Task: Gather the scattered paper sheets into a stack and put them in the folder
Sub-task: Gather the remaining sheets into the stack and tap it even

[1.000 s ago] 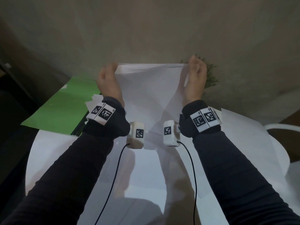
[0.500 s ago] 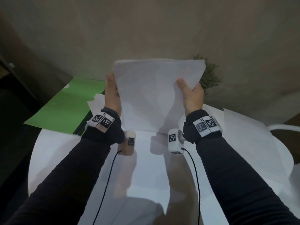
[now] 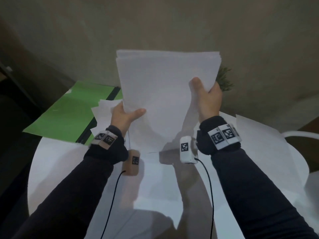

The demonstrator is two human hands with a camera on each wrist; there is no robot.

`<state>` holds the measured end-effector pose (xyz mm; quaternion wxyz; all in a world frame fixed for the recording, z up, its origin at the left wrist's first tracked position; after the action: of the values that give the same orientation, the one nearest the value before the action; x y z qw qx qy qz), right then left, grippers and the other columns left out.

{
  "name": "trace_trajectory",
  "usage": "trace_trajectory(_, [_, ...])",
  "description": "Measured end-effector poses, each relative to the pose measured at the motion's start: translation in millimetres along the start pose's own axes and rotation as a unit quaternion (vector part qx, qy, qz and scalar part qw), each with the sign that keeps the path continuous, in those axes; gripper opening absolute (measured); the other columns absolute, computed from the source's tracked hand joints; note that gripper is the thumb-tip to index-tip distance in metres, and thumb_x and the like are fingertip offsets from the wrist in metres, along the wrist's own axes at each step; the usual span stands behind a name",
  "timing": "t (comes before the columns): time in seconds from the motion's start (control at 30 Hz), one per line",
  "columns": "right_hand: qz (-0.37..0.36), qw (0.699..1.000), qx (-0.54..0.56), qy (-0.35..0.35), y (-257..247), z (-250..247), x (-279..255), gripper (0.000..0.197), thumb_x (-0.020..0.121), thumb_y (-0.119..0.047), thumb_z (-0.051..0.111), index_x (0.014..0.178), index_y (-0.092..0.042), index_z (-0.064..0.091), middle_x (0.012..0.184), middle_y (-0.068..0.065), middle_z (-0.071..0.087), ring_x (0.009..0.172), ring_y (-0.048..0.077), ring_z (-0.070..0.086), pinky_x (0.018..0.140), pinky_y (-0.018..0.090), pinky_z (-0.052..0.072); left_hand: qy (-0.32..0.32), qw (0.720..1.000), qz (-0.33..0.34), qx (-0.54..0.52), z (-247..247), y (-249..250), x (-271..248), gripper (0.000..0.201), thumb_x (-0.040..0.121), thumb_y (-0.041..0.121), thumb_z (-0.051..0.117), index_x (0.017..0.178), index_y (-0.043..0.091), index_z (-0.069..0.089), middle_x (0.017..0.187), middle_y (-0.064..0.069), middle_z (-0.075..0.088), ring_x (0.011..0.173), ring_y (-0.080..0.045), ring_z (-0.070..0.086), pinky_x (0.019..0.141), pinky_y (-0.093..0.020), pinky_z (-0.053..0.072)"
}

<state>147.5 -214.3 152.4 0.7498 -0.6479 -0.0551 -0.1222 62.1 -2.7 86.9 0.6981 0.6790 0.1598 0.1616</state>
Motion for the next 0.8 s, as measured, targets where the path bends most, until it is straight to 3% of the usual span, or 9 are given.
trace_trajectory(0.07, [-0.013,0.998,0.000,-0.066,-9,-7,6,0.023,0.072,-0.027,0.080,0.087,-0.025,0.063,0.086,-0.011,0.069,0.080,0.004,0.065,0.075,0.022,0.054,-0.006,0.999,0.026,-0.020,-4,15,4,0.048,0.073,0.011,0.076,0.118,0.005,0.060,0.105,-0.006,0.071,0.092,-0.019,0.070,0.074,-0.029,0.056])
trace_trajectory(0.13, [0.032,0.988,-0.006,-0.153,-6,-15,11,0.053,0.049,-0.044,0.089,0.092,-0.023,0.066,0.087,-0.010,0.073,0.085,0.007,0.067,0.078,0.026,0.055,-0.005,0.998,0.048,-0.029,-6,24,11,0.048,0.073,0.012,0.077,0.117,0.004,0.060,0.104,-0.005,0.071,0.092,-0.020,0.069,0.078,-0.032,0.055])
trace_trajectory(0.2, [0.108,0.970,-0.013,-0.218,7,-20,9,0.078,0.035,-0.047,0.091,0.102,-0.018,0.065,0.097,-0.006,0.073,0.093,0.014,0.068,0.083,0.030,0.056,0.012,0.997,0.060,-0.048,-5,29,16,0.050,0.071,0.014,0.077,0.116,0.004,0.059,0.104,-0.005,0.070,0.095,-0.021,0.068,0.087,-0.038,0.054])
trace_trajectory(0.3, [0.124,0.974,-0.055,-0.180,16,-17,1,0.059,0.065,-0.015,0.083,0.118,-0.006,0.059,0.109,0.005,0.068,0.101,0.022,0.065,0.092,0.038,0.052,0.023,0.996,0.068,-0.046,3,29,18,0.049,0.073,0.016,0.075,0.118,0.006,0.058,0.113,-0.011,0.068,0.104,-0.028,0.065,0.096,-0.049,0.050])
trace_trajectory(0.4, [0.062,0.989,-0.084,-0.100,15,-14,-7,0.033,0.080,0.001,0.068,0.111,-0.010,0.059,0.105,0.003,0.065,0.090,0.012,0.064,0.082,0.023,0.053,0.028,0.996,0.076,-0.043,13,29,17,0.039,0.080,0.012,0.071,0.117,0.011,0.059,0.113,-0.008,0.067,0.106,-0.026,0.064,0.098,-0.048,0.049])
trace_trajectory(0.5, [0.032,0.997,-0.054,-0.043,20,-16,-18,0.027,0.083,-0.001,0.067,0.101,-0.020,0.059,0.094,-0.007,0.066,0.083,0.002,0.063,0.076,0.017,0.053,0.037,0.993,0.088,-0.064,18,28,12,0.041,0.080,0.013,0.071,0.118,0.006,0.058,0.114,-0.012,0.067,0.107,-0.028,0.064,0.098,-0.046,0.049])
trace_trajectory(0.57, [0.038,0.997,-0.052,-0.029,33,-20,-29,0.030,0.081,-0.003,0.069,0.104,-0.020,0.059,0.093,-0.011,0.065,0.085,0.003,0.063,0.076,0.014,0.053,0.043,0.994,0.075,-0.063,18,16,6,0.039,0.079,0.013,0.072,0.115,0.012,0.059,0.114,-0.010,0.067,0.107,-0.028,0.064,0.098,-0.046,0.049])
trace_trajectory(0.67, [0.104,0.989,-0.093,-0.042,65,-31,-46,0.046,0.075,-0.012,0.077,0.117,-0.016,0.056,0.106,-0.003,0.066,0.099,0.015,0.063,0.086,0.025,0.052,0.022,0.999,0.019,-0.020,16,-18,-6,0.040,0.074,0.012,0.076,0.109,0.023,0.059,0.113,-0.006,0.067,0.105,-0.026,0.064,0.096,-0.049,0.050])
trace_trajectory(0.8, [0.175,0.980,-0.089,-0.043,89,-43,-53,0.062,0.069,-0.014,0.081,0.124,-0.016,0.051,0.115,0.001,0.063,0.107,0.019,0.060,0.096,0.037,0.049,-0.003,0.999,-0.043,0.007,12,-43,-12,0.046,0.064,0.013,0.083,0.102,0.026,0.060,0.109,-0.005,0.069,0.102,-0.026,0.065,0.095,-0.051,0.050])
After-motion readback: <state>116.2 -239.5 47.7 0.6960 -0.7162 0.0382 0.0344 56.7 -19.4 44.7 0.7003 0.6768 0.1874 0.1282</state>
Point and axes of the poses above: each hand's wrist, its own x-axis towards the middle knuckle, its own z-axis out of the palm, y = z × x, the point moved 2 cm from there along x, towards the middle knuckle
